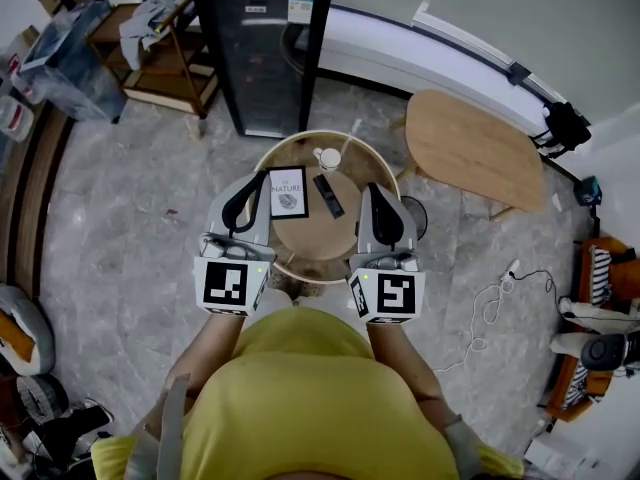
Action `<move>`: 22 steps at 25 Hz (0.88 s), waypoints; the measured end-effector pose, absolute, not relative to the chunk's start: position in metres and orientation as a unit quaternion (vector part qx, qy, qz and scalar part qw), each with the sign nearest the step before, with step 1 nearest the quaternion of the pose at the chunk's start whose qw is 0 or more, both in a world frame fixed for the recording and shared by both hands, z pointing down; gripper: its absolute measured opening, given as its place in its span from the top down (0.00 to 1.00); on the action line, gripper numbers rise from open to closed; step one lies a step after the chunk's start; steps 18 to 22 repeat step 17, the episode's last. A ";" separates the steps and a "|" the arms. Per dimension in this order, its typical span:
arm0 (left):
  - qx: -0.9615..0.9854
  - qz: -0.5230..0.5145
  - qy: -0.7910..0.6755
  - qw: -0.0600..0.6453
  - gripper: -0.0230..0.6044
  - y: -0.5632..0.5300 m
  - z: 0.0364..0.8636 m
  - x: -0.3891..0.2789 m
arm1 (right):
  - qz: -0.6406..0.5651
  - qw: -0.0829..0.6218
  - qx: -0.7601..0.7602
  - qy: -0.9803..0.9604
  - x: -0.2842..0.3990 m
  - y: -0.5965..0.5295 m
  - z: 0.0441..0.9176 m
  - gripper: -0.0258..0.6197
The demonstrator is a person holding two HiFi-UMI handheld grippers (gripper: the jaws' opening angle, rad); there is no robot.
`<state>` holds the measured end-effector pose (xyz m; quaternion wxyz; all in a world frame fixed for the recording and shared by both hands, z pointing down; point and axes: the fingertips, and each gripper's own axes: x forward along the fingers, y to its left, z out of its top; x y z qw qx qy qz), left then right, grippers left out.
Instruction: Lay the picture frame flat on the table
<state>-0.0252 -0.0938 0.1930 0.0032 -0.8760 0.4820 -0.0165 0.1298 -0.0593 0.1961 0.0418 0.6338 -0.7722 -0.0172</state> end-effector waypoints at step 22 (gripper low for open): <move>-0.884 -0.014 0.468 0.006 0.96 -0.117 0.199 -0.026 | -0.032 0.061 0.624 -0.779 0.117 -0.081 0.202 0.96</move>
